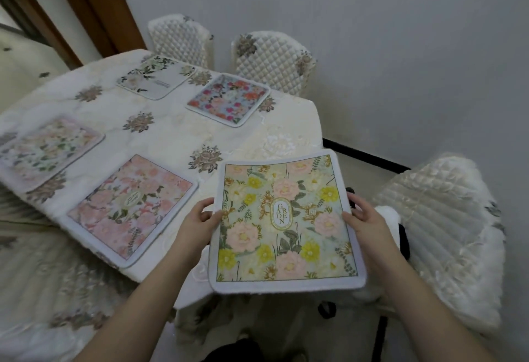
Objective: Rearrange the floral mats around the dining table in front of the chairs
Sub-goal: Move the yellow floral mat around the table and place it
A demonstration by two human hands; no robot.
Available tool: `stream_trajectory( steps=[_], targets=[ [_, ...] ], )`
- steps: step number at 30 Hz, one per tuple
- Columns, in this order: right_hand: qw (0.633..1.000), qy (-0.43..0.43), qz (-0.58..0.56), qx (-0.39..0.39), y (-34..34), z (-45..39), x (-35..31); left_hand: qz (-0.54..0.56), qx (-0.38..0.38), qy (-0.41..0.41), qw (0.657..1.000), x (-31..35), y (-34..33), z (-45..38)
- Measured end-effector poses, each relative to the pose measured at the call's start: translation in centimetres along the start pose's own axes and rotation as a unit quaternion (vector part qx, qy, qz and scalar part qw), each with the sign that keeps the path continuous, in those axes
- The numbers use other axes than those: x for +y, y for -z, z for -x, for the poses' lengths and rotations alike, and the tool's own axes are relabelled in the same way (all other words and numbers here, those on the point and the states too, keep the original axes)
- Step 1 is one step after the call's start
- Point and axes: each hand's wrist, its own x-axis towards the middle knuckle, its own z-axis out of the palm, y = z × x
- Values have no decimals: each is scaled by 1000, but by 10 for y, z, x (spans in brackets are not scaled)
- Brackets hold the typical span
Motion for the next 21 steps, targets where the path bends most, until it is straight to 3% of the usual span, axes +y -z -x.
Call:
stream_trajectory(
  steps=[9,21],
  targets=[
    [995,-24,82,-57,-39,-91,-8,52,49,39,997,-16,12,-31],
    [955,39,276,-103,-85,-196,-31,125,53,106,985,-34,3,-79]
  ],
)
